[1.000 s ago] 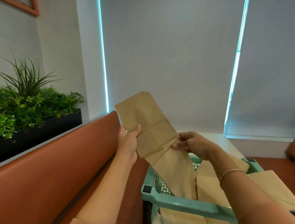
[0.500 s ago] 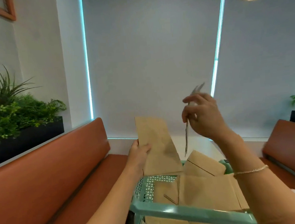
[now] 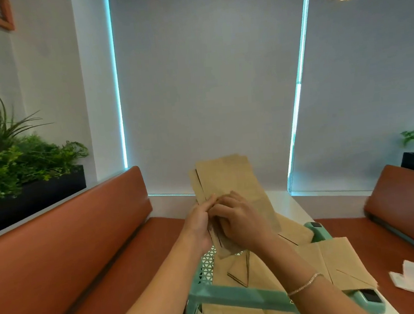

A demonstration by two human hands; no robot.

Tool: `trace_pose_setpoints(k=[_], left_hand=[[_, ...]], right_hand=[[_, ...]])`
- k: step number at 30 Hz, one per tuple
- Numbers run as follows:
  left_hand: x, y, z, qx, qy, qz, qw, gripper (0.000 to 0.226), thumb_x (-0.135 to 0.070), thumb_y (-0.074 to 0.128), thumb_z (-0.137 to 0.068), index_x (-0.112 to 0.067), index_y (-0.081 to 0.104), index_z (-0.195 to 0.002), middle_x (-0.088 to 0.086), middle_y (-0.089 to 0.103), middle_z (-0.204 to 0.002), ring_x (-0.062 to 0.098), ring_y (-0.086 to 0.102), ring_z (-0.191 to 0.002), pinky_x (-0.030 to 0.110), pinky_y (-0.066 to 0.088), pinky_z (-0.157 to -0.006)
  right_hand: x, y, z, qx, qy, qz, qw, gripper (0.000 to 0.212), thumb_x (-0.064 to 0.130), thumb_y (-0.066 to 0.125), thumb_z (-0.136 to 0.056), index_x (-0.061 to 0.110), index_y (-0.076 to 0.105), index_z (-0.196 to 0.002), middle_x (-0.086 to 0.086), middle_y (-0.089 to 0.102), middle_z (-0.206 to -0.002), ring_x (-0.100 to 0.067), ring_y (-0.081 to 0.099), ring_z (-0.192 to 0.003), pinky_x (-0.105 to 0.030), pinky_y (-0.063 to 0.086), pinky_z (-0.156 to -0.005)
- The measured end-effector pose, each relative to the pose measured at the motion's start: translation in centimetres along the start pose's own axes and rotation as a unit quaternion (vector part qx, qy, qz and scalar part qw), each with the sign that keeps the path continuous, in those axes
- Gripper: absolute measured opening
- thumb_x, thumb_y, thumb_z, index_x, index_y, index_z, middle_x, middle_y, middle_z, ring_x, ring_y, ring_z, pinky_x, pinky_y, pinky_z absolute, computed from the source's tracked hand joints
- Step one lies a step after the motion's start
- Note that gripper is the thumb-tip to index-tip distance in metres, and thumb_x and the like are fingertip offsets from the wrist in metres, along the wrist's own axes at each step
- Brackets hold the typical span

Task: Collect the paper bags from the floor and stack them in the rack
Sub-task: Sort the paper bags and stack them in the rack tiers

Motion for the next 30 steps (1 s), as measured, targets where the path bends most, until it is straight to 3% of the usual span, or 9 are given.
trace_pose_setpoints(k=[2,4,6,8,12,15,21,26,30], left_hand=[[-0.3,-0.3,0.0,-0.022,0.024,-0.023,0.999,0.027,-0.014,0.054,-0.093,-0.003,0.057,-0.117,0.012,0.067,-0.089,0.025,0.065,-0.083,0.035,0.054,-0.074],[-0.6,-0.7,0.1,-0.034,0.036,-0.027,0.998,0.018,-0.008,0.052,-0.093,-0.010,0.056,-0.111,0.012,0.067,-0.096,0.028,0.064,-0.090,0.043,0.052,-0.083],[-0.8,-1.0,0.1,-0.038,0.041,-0.022,0.998,0.015,-0.007,0.052,-0.093,-0.016,0.055,-0.104,0.013,0.066,-0.105,0.031,0.063,-0.101,0.051,0.050,-0.089],[-0.8,-1.2,0.1,-0.034,0.047,-0.016,0.998,0.018,-0.006,0.053,-0.092,-0.014,0.055,-0.108,0.015,0.065,-0.112,0.033,0.061,-0.106,0.053,0.047,-0.093],[-0.2,0.3,0.5,-0.008,0.060,-0.047,0.997,0.020,-0.006,0.055,-0.090,-0.007,0.059,-0.110,0.017,0.067,-0.101,0.028,0.066,-0.084,0.043,0.055,-0.080],[0.5,1.1,1.0,-0.012,0.068,-0.094,0.993,0.010,-0.008,0.060,-0.088,-0.010,0.066,-0.095,0.010,0.070,-0.089,0.019,0.070,-0.069,0.031,0.057,-0.062],[-0.9,1.2,1.3,-0.022,0.112,-0.055,0.992,0.012,-0.008,0.061,-0.088,-0.014,0.062,-0.097,0.008,0.070,-0.095,0.028,0.066,-0.087,0.047,0.052,-0.086],[-4.7,2.0,0.9,0.015,0.171,-0.064,0.983,0.027,-0.002,0.059,-0.087,-0.024,0.060,-0.102,0.003,0.069,-0.094,0.027,0.063,-0.094,0.039,0.053,-0.077],[-8.0,2.5,0.4,0.052,0.217,-0.090,0.971,0.041,-0.013,0.071,-0.078,-0.046,0.064,-0.101,0.015,0.056,-0.125,0.035,0.057,-0.113,0.056,0.045,-0.096]], right_hand=[[-0.9,-1.0,0.6,-0.039,0.074,-0.051,0.995,0.021,0.003,0.057,-0.075,0.014,0.072,-0.083,-0.003,0.069,-0.082,-0.021,0.063,-0.076,-0.025,0.052,-0.069],[-3.1,-3.0,1.8,-0.117,0.226,-0.082,0.964,0.024,0.007,0.061,-0.080,0.016,0.071,-0.100,-0.003,0.067,-0.097,-0.023,0.062,-0.092,-0.018,0.043,-0.080],[-6.3,-4.4,3.8,-0.146,0.413,-0.108,0.893,0.041,0.021,0.062,-0.087,0.016,0.055,-0.127,-0.005,0.058,-0.122,-0.023,0.052,-0.114,-0.025,0.039,-0.096],[-8.8,-3.9,5.4,-0.076,0.533,-0.169,0.826,0.059,0.039,0.056,-0.090,0.019,0.036,-0.142,-0.005,0.050,-0.135,-0.023,0.049,-0.120,-0.036,0.040,-0.101],[-8.1,-1.4,5.9,0.036,0.504,-0.298,0.810,0.046,0.038,0.052,-0.093,0.028,0.039,-0.136,-0.001,0.057,-0.124,-0.017,0.057,-0.102,-0.036,0.049,-0.089],[-6.7,-0.1,6.3,0.057,0.478,-0.395,0.783,0.047,0.030,0.059,-0.090,0.034,0.038,-0.131,0.008,0.059,-0.113,-0.011,0.059,-0.097,-0.023,0.051,-0.073],[-7.2,0.3,9.3,0.022,0.558,-0.472,0.682,0.022,0.015,0.067,-0.084,0.020,0.058,-0.104,-0.006,0.064,-0.101,-0.020,0.061,-0.087,-0.033,0.053,-0.073],[-6.6,0.2,9.8,0.023,0.538,-0.499,0.679,0.018,0.006,0.055,-0.091,0.019,0.057,-0.103,-0.007,0.062,-0.099,-0.021,0.060,-0.083,-0.033,0.053,-0.069],[-6.0,0.6,10.1,0.052,0.528,-0.521,0.669,0.025,0.003,0.053,-0.092,0.022,0.057,-0.106,-0.009,0.062,-0.104,-0.022,0.062,-0.086,-0.032,0.056,-0.063]])
Point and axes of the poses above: each hand's wrist, its own z-axis away from the middle knuckle, its own y-axis out of the palm, x = y × z, the point moved 7 cm from there along -z, towards the middle knuckle
